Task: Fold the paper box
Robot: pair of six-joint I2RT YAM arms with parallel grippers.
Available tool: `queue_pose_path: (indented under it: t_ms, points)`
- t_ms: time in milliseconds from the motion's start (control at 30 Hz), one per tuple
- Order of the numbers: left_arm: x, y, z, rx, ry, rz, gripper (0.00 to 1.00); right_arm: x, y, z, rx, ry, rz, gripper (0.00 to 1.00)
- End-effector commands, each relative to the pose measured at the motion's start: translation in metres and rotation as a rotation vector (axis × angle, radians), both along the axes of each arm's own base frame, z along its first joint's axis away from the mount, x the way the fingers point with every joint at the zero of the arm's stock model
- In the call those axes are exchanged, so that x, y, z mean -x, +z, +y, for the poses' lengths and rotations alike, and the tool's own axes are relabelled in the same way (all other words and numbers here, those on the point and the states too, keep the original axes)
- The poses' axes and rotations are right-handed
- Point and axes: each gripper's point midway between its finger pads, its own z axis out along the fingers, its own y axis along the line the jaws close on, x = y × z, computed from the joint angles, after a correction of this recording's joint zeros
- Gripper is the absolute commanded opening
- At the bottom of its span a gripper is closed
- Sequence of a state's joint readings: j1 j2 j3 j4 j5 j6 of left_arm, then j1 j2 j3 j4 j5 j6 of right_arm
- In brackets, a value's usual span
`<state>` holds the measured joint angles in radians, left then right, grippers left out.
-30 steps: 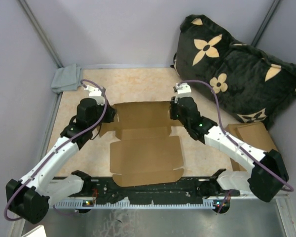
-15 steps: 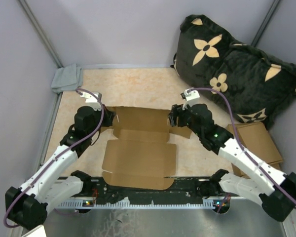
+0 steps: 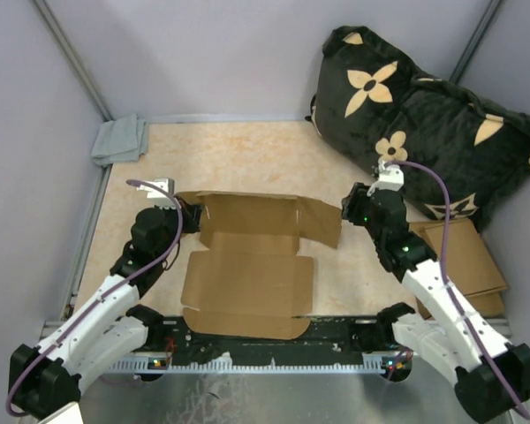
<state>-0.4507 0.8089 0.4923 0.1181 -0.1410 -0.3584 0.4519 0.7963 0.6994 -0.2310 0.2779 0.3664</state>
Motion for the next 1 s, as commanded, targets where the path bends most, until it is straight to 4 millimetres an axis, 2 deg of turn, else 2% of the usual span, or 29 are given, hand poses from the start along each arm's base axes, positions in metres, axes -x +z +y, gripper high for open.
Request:
queue_pose_path:
  t_ms: [0,100,233,333,433,633,967]
  points:
    - [-0.001,0.007,0.007,0.018,0.041,-0.094,0.00,-0.020,-0.034,-0.022,-0.112,-0.089,0.081,0.50]
    - [-0.001,0.006,0.005,0.010,0.030,-0.112,0.00,-0.034,-0.042,-0.019,-0.125,-0.042,0.081,0.48]
    - [-0.004,-0.002,0.003,-0.031,0.023,-0.115,0.00,-0.040,-0.062,0.008,-0.102,0.126,0.152,0.46]
    - [-0.003,-0.010,0.003,-0.049,0.021,-0.126,0.00,-0.030,-0.063,0.039,-0.136,0.326,0.157,0.46]
    - [-0.002,-0.017,0.005,-0.058,0.030,-0.139,0.00,-0.020,-0.058,0.054,-0.160,0.440,0.143,0.46]
    - [0.000,-0.032,0.006,-0.078,0.025,-0.140,0.00,-0.003,-0.047,0.070,-0.183,0.584,0.117,0.47]
    - [-0.001,-0.044,0.004,-0.103,0.015,-0.114,0.00,0.011,-0.045,0.092,-0.237,0.725,0.144,0.49]
